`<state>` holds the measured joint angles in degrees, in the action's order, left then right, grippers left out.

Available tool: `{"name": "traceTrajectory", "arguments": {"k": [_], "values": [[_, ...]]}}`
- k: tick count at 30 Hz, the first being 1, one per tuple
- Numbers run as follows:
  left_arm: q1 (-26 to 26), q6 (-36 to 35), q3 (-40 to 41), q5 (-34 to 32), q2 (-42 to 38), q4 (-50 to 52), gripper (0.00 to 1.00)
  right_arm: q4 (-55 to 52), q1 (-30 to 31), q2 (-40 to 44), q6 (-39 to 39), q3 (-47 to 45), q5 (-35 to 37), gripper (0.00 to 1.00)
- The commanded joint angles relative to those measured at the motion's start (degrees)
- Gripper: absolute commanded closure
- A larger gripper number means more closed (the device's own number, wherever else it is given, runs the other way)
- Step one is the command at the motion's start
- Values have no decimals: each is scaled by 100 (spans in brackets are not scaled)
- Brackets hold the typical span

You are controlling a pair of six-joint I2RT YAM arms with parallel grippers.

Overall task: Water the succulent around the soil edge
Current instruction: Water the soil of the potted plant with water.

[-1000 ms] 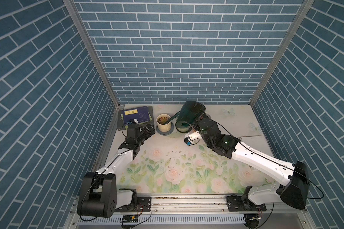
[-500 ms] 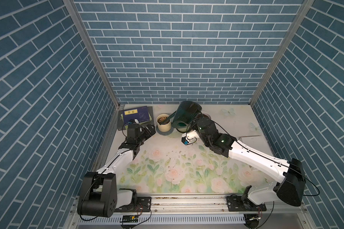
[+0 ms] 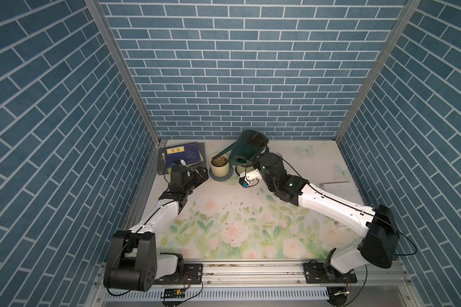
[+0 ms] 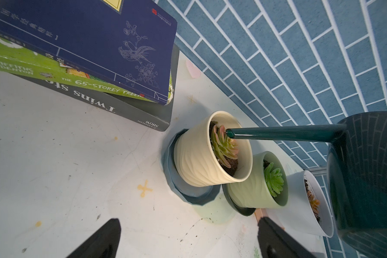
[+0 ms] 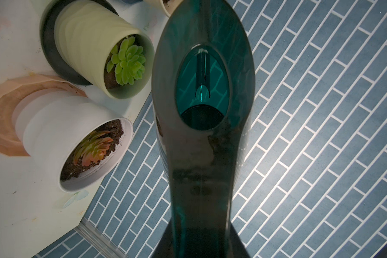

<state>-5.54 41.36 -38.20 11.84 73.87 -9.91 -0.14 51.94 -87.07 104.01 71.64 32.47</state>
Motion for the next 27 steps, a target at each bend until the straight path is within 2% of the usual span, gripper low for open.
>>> {"name": "traceTrajectory", "arguments": {"k": [1, 19, 27], "values": [[44, -49, -7, 4, 46, -20, 0, 493, -100, 189, -30, 213, 332, 100], [44, -32, -2, 1, 23, -19, 0, -214, -197, 1065, -56, -267, 724, 100], [44, -32, -4, 1, 34, -20, 0, -377, -48, 1263, -65, -400, 512, 100]]}}
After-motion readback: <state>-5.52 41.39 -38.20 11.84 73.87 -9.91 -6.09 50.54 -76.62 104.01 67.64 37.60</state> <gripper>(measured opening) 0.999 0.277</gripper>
